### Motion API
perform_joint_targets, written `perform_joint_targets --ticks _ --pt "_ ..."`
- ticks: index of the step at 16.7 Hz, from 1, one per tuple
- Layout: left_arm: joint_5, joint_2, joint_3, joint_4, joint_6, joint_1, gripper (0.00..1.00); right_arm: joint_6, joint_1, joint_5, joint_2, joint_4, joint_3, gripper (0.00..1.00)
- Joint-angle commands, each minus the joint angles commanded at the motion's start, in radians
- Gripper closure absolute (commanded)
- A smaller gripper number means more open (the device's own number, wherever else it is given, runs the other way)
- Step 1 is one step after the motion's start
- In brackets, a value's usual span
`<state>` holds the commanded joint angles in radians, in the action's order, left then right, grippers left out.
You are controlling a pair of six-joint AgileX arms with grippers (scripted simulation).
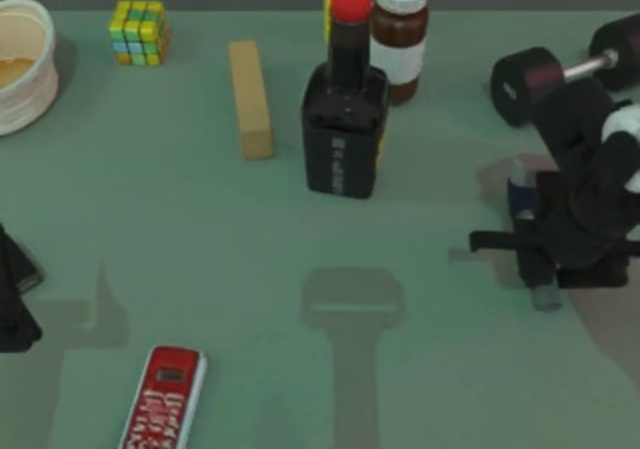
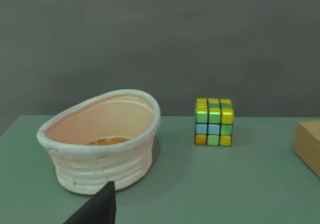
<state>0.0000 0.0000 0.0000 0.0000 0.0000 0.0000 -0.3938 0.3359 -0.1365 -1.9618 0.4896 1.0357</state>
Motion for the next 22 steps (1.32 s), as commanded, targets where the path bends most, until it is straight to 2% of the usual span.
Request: perform_joint_targets --ticks 1,3,6,10,18,22 --pt "0.000 0.000 0.000 0.000 0.000 0.000 0.00 0.044 -0.013 0.075 0.063 0.053 0.011 1.00" --pt "0.000 0.000 0.000 0.000 0.000 0.000 0.00 0.047 -0.013 0.070 0.066 0.041 0.009 1.00" --pt "0.000 0.000 0.000 0.000 0.000 0.000 0.00 0.071 -0.015 0.036 0.086 -0.053 -0.008 1.00" --pt "0.000 0.000 0.000 0.000 0.000 0.000 0.00 0.128 -0.025 -0.048 0.142 -0.308 -0.068 1.00" --pt "0.000 0.000 0.000 0.000 0.000 0.000 0.00 0.287 -0.052 -0.263 0.327 -1.019 -0.260 1.00" --pt "0.000 0.000 0.000 0.000 0.000 0.000 0.00 0.353 -0.064 -0.342 0.423 -1.252 -0.331 1.00"
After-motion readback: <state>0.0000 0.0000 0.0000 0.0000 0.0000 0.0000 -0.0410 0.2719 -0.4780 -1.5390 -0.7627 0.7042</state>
